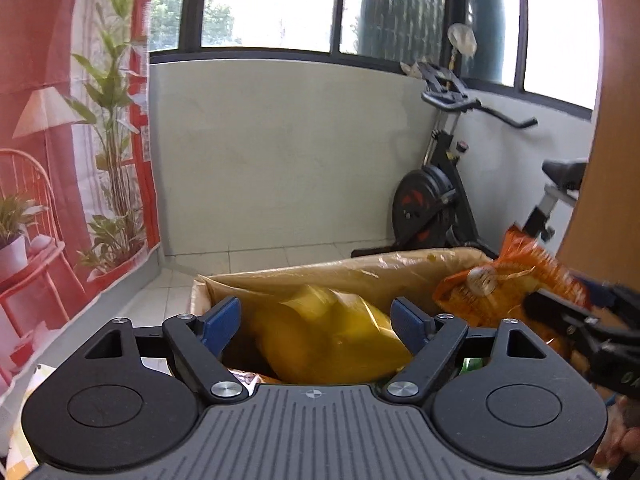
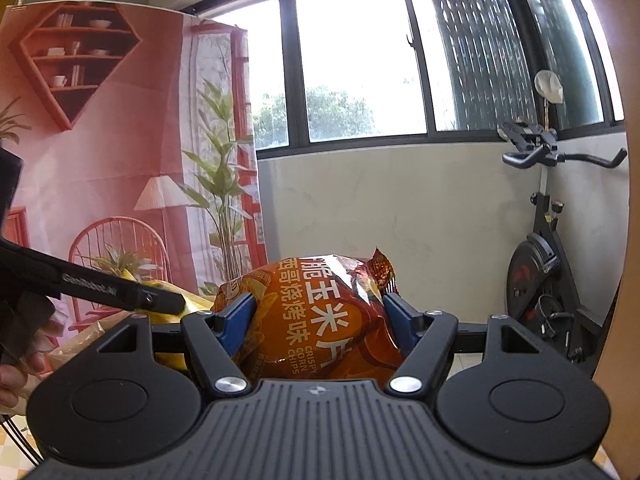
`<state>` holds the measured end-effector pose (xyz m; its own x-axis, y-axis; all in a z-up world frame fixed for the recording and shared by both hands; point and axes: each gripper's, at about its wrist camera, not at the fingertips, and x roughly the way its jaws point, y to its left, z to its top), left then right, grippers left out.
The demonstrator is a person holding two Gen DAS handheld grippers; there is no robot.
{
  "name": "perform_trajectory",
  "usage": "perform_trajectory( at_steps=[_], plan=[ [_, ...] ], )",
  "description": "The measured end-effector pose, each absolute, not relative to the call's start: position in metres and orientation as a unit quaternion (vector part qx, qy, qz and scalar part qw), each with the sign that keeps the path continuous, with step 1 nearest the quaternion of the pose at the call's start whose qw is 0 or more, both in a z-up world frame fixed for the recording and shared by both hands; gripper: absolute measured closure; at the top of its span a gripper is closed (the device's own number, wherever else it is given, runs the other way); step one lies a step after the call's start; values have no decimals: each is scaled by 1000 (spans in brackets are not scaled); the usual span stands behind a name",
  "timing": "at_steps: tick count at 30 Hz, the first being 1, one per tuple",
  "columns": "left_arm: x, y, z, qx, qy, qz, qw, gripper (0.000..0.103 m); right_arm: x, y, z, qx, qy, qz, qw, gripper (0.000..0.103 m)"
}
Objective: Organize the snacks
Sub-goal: 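Lift both held bags over the box and open both tools to drop them, then withdraw both tools from the box and lower them to the remaining snacks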
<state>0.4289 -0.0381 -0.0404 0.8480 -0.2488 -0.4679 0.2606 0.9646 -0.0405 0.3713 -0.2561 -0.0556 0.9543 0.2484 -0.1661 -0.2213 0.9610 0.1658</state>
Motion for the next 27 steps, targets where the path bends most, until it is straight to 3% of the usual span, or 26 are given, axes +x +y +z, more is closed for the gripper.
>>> perform_trajectory(
  at_steps=[10, 16, 22, 27],
  plan=[
    [429, -18, -27, -24, 226, -101, 968, 19, 407, -233, -48, 96, 134, 122, 979, 31],
    [422, -13, -28, -24, 240, -93, 966, 19, 434, -217, -48, 84, 198, 98, 972, 27],
    [407, -7, -21, -25, 241, -94, 966, 19, 424, -222, -45, 87, 201, 76, 973, 19],
    [382, -2, -13, -23, 234, -94, 967, 18, 398, -227, -37, 87, 195, 74, 974, 19]
  ],
)
